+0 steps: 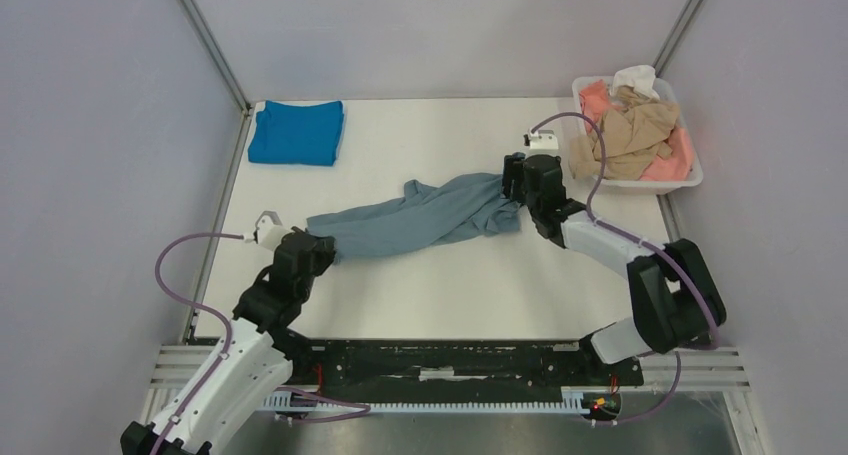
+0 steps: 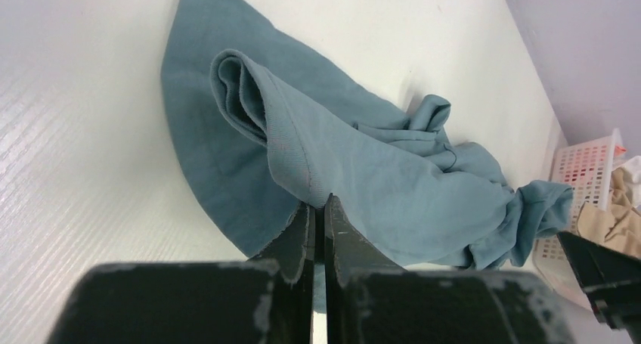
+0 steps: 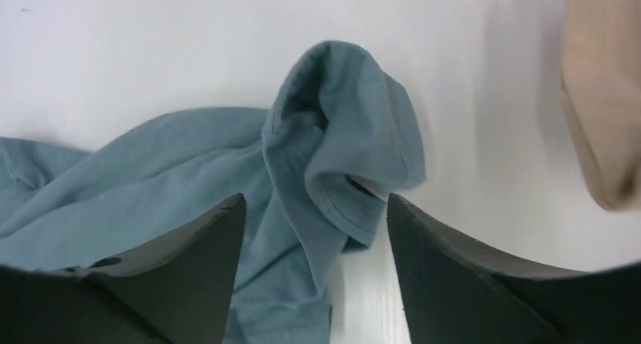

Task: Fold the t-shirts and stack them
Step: Flatten out the tshirt

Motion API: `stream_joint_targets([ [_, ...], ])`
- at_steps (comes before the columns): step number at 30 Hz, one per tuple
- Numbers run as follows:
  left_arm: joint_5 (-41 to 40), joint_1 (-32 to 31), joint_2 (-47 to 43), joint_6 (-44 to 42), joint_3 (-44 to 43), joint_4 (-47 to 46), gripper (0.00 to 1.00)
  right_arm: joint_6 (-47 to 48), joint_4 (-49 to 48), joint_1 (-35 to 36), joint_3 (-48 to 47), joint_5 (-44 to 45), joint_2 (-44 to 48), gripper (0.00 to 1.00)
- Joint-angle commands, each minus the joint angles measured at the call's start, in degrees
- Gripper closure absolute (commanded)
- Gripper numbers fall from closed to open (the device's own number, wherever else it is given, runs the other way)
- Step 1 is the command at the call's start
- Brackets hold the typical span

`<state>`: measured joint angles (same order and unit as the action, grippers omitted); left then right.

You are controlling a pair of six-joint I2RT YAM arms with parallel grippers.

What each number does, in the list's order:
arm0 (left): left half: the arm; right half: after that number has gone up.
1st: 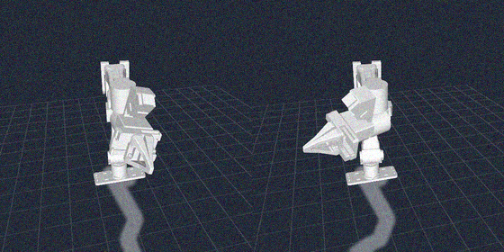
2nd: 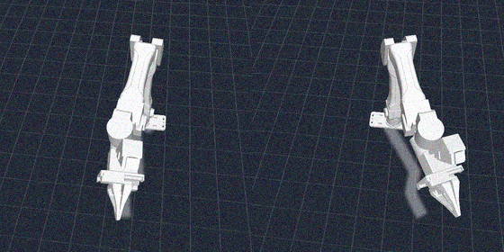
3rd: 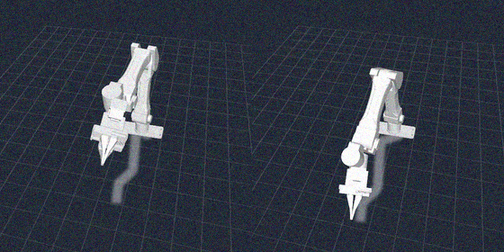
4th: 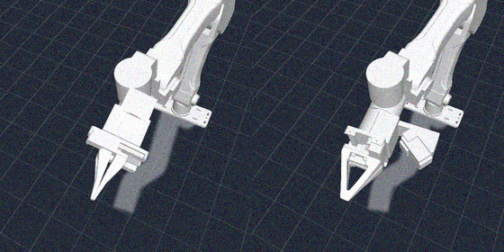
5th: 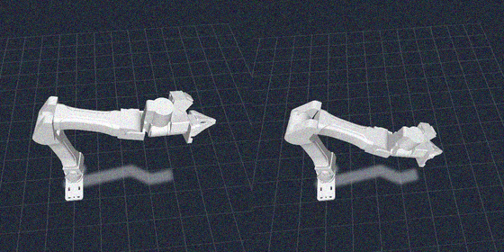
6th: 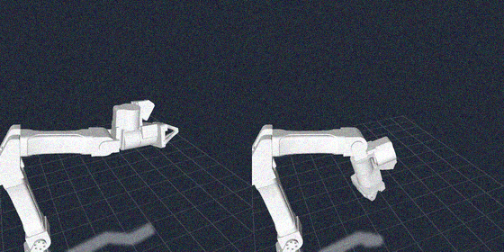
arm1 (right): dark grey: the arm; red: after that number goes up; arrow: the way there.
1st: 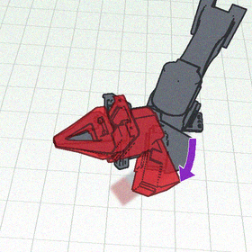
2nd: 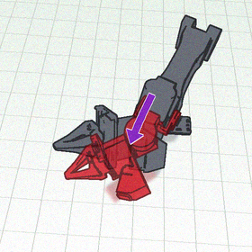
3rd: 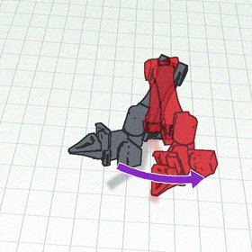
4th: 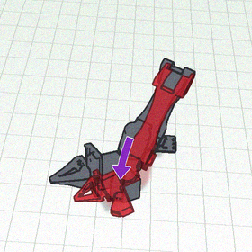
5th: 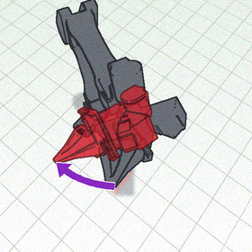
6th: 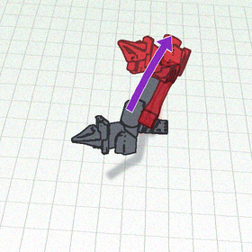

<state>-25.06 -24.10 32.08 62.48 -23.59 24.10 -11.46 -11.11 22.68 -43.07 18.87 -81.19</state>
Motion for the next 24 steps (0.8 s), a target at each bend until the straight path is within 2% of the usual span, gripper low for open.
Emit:
stream_joint_targets([
  [1, -2.6, 0.1, -0.6, -3.1, -4.0, -0.1, 0.98, -3.1, -3.8, 0.1, -6.7, 0.1, -8.8, 0.34],
  [3, -3.3, 0.2, -0.8, -3.4, -4.5, 0.0, 0.98, -3.9, -3.7, 0.2, -9.7, 1.8, -13.0, 0.38],
  [5, -3.8, 0.2, -0.8, -3.5, -4.9, -0.2, 0.98, -4.2, -2.9, 0.1, -12.5, 3.9, -16.7, 0.47],
  [6, -4.0, 0.2, -0.6, -3.7, -5.1, -0.4, 0.98, -4.4, -3.1, 0.2, -13.5, 5.2, -18.3, 0.56],
  [7, -4.4, 0.1, -0.6, -3.9, -5.4, -0.5, 0.98, -4.4, -3.2, 0.1, -14.5, 6.5, -19.3, 0.7],
  [9, -5.8, 0.1, -0.4, -4.6, -6.3, -0.6, 0.98, -3.4, -3.1, 0.2, -16.0, 7.9, -19.5, 0.89],
  [11, -7.1, 0.2, -0.5, -5.7, -7.7, -0.5, 0.98, -2.1, -3.5, 0.2, -16.0, 8.7, -17.0, 0.99],
  [15, -9.1, 0.2, -1.2, -8.2, -11.5, -1.2, 0.98, 1.0, -6.4, 0.2, -12.9, 11.9, -6.6, 1.0],
  [19, -12.4, 0.2, -3.2, -11.5, -16.7, -1.7, 0.98, 4.4, -9.9, 0.2, -8.4, 14.3, 7.6, 1.0],
  [24, -14.4, 0.2, -7.6, -15.6, -23.8, -1.5, 0.98, 7.4, -8.1, 0.1, -7.7, 15.7, 22.9, 1.0],
])
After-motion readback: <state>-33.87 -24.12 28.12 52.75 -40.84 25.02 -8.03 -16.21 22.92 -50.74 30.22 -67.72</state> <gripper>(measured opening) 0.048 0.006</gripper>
